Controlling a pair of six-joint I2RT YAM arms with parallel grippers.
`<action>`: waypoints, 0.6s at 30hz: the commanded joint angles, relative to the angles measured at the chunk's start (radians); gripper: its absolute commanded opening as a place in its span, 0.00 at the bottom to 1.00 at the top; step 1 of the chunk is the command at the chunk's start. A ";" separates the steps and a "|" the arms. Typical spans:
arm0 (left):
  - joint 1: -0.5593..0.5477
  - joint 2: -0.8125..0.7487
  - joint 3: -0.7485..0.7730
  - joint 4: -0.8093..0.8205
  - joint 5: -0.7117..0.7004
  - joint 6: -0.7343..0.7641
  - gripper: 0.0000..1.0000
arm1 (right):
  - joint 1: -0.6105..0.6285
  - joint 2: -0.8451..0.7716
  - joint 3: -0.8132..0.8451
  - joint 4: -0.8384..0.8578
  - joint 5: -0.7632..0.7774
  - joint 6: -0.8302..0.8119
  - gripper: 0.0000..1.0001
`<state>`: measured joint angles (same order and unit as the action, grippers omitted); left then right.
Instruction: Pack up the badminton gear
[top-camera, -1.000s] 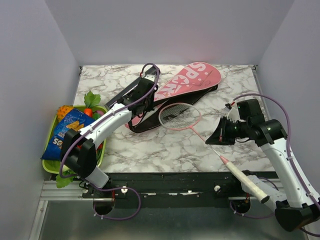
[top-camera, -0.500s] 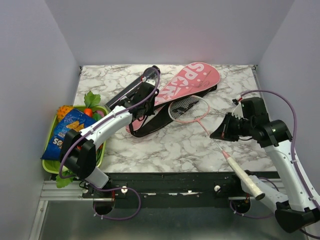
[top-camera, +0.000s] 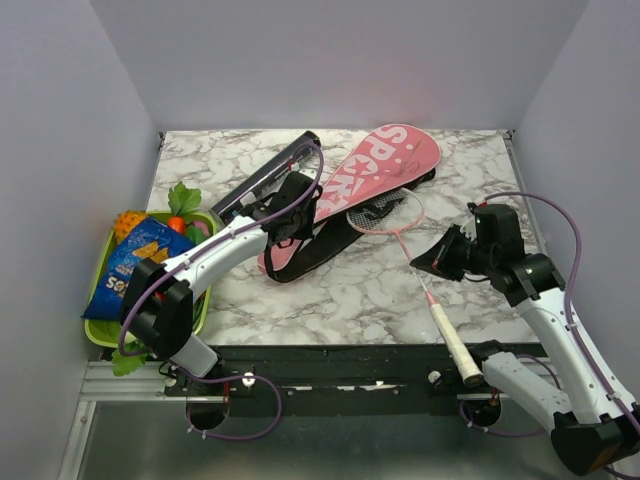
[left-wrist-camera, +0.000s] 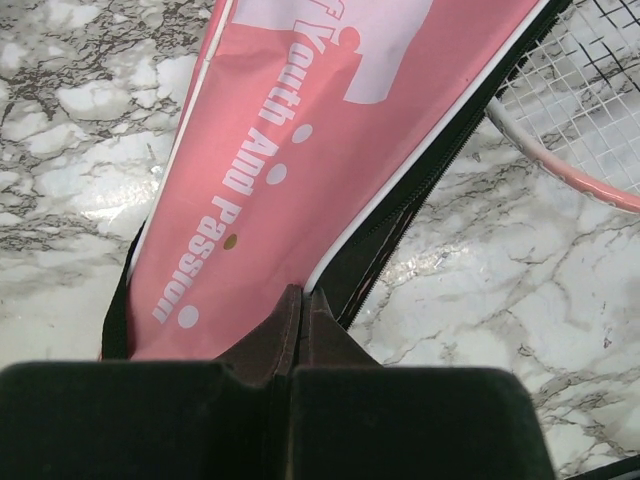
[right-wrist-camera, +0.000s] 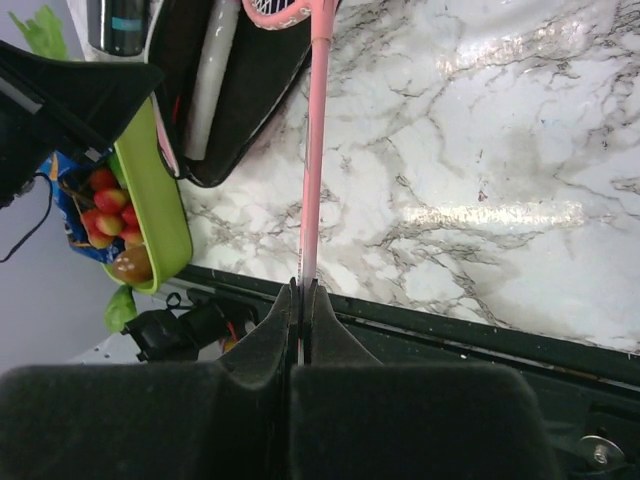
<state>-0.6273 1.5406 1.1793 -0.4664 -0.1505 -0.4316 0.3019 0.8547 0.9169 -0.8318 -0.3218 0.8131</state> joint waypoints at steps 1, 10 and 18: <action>-0.006 -0.028 -0.001 0.009 0.032 -0.019 0.00 | 0.006 -0.019 0.019 0.070 0.027 0.021 0.01; -0.006 0.003 0.065 0.002 0.095 -0.042 0.00 | 0.006 -0.106 0.027 0.062 0.086 0.000 0.01; -0.008 0.023 0.149 -0.028 0.201 -0.085 0.00 | 0.006 -0.203 -0.070 0.180 0.122 -0.006 0.01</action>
<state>-0.6304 1.5555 1.2675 -0.5144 -0.0387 -0.4744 0.3019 0.6823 0.8864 -0.7887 -0.2359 0.8192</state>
